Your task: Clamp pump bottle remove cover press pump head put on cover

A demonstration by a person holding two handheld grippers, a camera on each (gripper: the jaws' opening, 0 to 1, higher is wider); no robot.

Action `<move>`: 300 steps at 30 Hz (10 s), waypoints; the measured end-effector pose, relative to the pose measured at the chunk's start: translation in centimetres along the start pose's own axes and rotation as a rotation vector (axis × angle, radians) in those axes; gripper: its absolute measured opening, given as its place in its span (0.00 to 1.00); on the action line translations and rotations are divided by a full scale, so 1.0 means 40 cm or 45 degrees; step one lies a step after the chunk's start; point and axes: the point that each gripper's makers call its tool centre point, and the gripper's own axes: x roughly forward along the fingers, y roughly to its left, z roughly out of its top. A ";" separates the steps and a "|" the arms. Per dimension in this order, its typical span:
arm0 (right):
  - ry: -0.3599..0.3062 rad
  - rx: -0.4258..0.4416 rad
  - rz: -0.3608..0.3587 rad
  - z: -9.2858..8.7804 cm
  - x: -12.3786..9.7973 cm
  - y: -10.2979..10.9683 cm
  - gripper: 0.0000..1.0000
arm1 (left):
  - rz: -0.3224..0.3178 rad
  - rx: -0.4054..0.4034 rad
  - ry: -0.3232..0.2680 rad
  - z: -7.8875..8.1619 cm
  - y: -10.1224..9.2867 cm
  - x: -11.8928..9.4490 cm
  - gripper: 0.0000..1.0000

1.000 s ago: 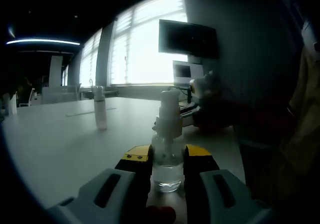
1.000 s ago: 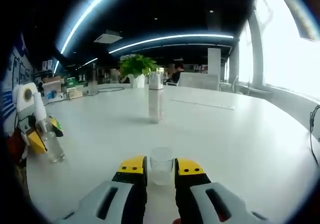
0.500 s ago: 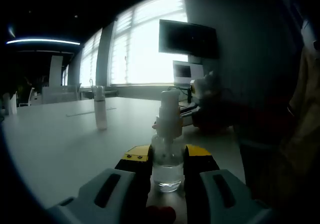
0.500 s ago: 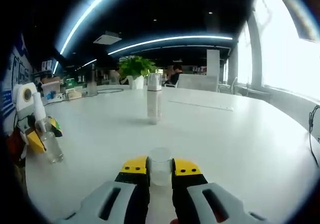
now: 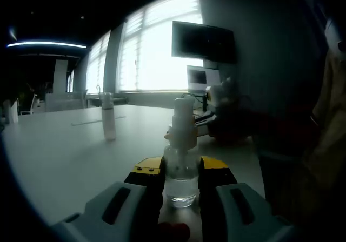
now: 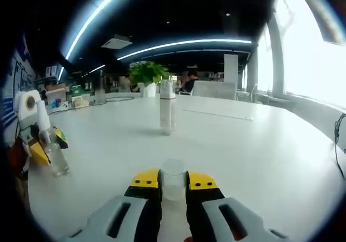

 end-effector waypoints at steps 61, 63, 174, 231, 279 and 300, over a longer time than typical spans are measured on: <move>-0.131 -0.043 0.114 0.148 -0.101 0.130 0.12 | 0.000 -0.002 0.000 0.000 0.000 0.000 0.15; -0.135 -0.045 0.125 0.152 -0.103 0.137 0.12 | 0.000 -0.002 0.000 0.000 -0.001 0.000 0.15; -0.210 -0.145 0.520 0.316 -0.152 0.464 0.12 | -0.007 -0.005 0.000 -0.001 0.000 0.000 0.15; -0.076 -0.157 0.524 0.217 -0.110 0.478 0.12 | -0.007 -0.006 0.000 -0.001 0.000 0.002 0.15; -0.092 -0.152 0.529 0.192 -0.107 0.476 0.12 | -0.006 -0.009 0.000 0.000 0.001 0.000 0.15; -0.188 -0.166 0.502 0.251 -0.122 0.474 0.19 | -0.006 -0.006 0.000 0.001 -0.003 0.000 0.15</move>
